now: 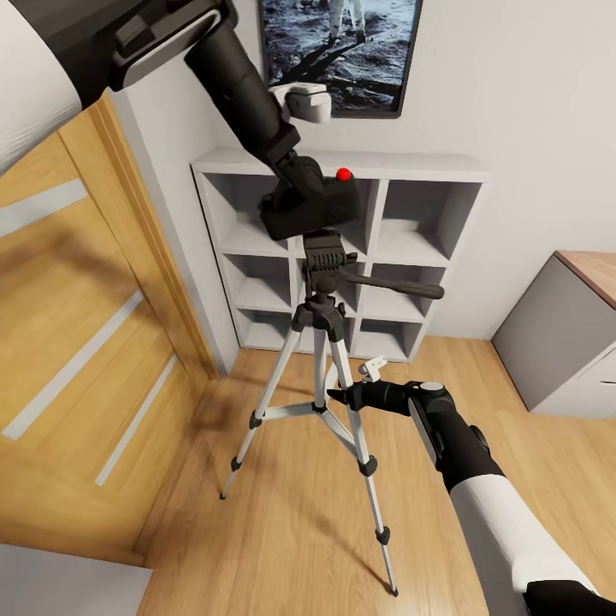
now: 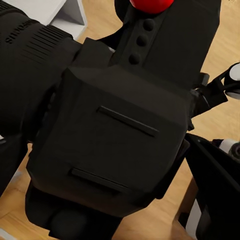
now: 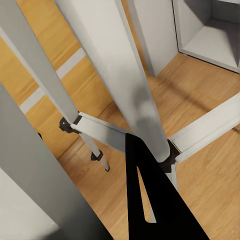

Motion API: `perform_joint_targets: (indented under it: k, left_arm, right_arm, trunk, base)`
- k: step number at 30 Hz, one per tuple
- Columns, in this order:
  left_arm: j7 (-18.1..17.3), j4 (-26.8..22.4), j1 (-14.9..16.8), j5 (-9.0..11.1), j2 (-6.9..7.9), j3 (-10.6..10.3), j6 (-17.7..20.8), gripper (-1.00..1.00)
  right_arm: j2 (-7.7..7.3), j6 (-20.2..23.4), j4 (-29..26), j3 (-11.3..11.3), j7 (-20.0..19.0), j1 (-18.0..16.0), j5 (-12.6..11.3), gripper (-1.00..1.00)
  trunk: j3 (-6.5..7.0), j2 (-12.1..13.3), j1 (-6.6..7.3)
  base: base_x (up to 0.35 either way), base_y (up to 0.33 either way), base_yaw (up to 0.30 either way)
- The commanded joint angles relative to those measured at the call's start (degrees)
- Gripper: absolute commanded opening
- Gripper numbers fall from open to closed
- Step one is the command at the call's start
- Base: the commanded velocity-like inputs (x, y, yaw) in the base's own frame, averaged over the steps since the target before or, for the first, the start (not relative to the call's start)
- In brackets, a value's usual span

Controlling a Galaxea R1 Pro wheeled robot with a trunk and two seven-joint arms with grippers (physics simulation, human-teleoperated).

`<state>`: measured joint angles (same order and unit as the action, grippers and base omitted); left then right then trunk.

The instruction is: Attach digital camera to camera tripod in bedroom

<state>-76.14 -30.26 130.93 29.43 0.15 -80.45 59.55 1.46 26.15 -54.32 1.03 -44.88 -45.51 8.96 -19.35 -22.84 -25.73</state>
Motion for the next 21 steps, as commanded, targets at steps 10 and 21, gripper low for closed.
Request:
perform_joint_targets:
  k: [10, 21]
  left_arm:
    - [-0.24, 4.76, 0.12, 0.27, -0.52, -0.3, 0.45, -1.0]
    - [-0.24, 5.92, 0.12, 1.41, -2.44, 1.33, 0.45, -1.0]
  right_arm:
    - [-0.06, -0.33, -0.08, -0.07, 0.59, -0.02, 2.64, -1.0]
    - [-0.17, -0.39, -0.09, -0.07, 0.52, -0.02, 2.64, -1.0]
  trunk:
    - [-0.12, -0.08, -0.05]
    - [-0.12, -0.08, -0.05]
  base:
    - [0.0, 0.0, 0.0]
    - [0.0, 0.0, 0.0]
